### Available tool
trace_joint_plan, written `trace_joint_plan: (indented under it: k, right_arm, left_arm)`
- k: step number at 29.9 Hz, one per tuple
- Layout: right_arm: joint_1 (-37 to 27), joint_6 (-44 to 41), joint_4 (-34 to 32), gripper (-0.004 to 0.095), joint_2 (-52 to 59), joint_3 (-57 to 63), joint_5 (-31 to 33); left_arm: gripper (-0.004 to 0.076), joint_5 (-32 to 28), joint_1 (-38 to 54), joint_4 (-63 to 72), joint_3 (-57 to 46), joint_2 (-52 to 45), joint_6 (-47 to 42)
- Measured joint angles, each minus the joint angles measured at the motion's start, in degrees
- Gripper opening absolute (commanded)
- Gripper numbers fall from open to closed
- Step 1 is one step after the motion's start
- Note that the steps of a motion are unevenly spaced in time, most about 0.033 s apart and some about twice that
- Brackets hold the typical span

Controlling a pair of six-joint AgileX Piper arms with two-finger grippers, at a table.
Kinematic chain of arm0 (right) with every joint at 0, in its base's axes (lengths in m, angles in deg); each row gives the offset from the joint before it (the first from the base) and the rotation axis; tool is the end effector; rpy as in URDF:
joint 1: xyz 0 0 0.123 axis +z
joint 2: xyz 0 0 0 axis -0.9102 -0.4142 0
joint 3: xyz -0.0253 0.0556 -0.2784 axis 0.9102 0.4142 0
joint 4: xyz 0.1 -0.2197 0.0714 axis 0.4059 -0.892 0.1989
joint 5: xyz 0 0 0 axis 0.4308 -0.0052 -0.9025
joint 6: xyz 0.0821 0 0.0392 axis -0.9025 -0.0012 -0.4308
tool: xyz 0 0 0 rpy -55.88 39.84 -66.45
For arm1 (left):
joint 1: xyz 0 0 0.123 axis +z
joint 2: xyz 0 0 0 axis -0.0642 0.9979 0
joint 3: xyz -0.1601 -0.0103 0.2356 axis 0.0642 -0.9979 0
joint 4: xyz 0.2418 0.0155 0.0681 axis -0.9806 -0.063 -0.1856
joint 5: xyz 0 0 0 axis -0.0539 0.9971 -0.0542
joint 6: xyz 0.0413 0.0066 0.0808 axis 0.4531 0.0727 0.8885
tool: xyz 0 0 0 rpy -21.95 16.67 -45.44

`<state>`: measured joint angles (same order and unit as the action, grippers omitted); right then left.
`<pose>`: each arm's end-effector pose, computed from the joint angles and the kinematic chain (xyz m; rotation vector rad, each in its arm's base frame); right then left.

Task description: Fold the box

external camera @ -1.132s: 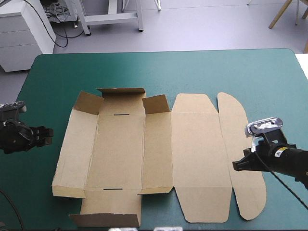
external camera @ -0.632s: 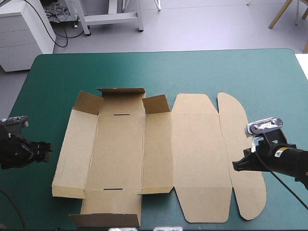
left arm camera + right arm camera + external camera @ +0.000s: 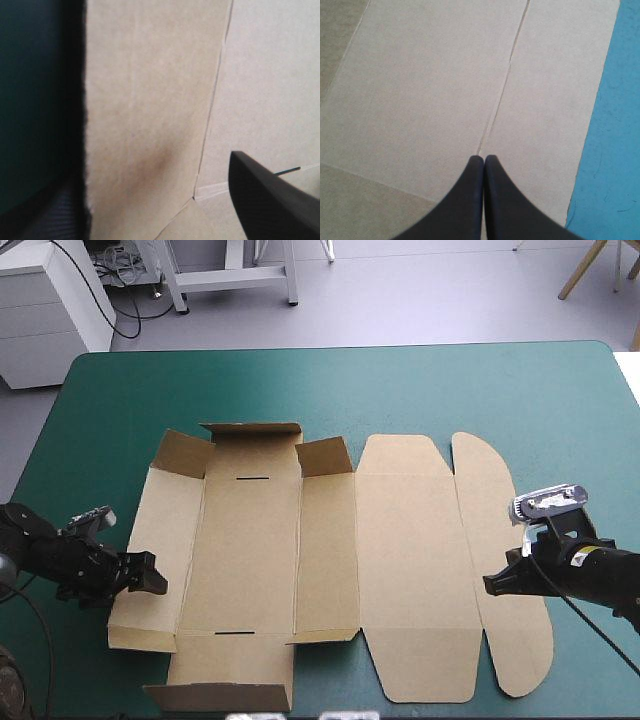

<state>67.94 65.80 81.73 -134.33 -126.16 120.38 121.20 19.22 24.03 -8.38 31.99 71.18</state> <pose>0.1451 0.0255 0.3265 -0.4023 2.4434 0.1955 0.2069 0.0452 0.2210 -0.2129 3.0115 -0.6943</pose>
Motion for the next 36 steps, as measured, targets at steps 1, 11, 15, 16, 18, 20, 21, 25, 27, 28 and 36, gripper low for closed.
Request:
trace_joint_plan:
  k: [1,11,15,16,18,20,21,25,27,28,36]
  right_arm:
    - [0.0,0.0,0.0,-0.0019,0.0,0.0,0.0]
    - [0.0,0.0,0.0,-0.0019,0.0,0.0,0.0]
    - [0.0,0.0,0.0,-0.0019,0.0,0.0,0.0]
    - [0.0,0.0,0.0,-0.0019,0.0,0.0,0.0]
    - [0.0,0.0,0.0,-0.0019,0.0,0.0,0.0]
    - [0.0,0.0,0.0,-0.0019,0.0,0.0,0.0]
    - [0.0,0.0,0.0,-0.0019,0.0,0.0,0.0]
    - [0.0,0.0,0.0,-0.0019,0.0,0.0,0.0]
    - [0.0,0.0,0.0,-0.0019,0.0,0.0,0.0]
    - [0.0,0.0,0.0,-0.0019,0.0,0.0,0.0]
    - [0.0,0.0,0.0,-0.0019,0.0,0.0,-0.05]
  left_arm:
    - [0.0532,-0.07,0.0,0.82,-0.48,0.25,0.77]
    - [0.0529,-0.44,0.0,6.85,-3.38,0.59,6.07]
    - [0.0514,-0.44,0.0,7.64,-3.41,0.59,6.98]
    - [0.0507,-0.44,0.0,7.64,-3.41,0.59,7.21]
    - [0.0474,-0.44,0.0,7.71,-3.41,0.59,7.62]
    - [0.0407,-0.44,0.0,7.71,-3.41,0.59,7.76]
    - [0.0366,-0.44,0.0,7.66,-3.41,0.65,7.82]
    - [0.0216,-0.49,0.0,7.6,-3.41,1.86,7.83]
    - [0.0139,-0.63,0.0,7.55,-3.41,2.57,7.89]
    - [0.0102,-0.63,0.0,7.55,-3.41,2.97,7.89]
    - [-0.001,-0.22,0.0,8.06,-3.41,4.59,8.89]
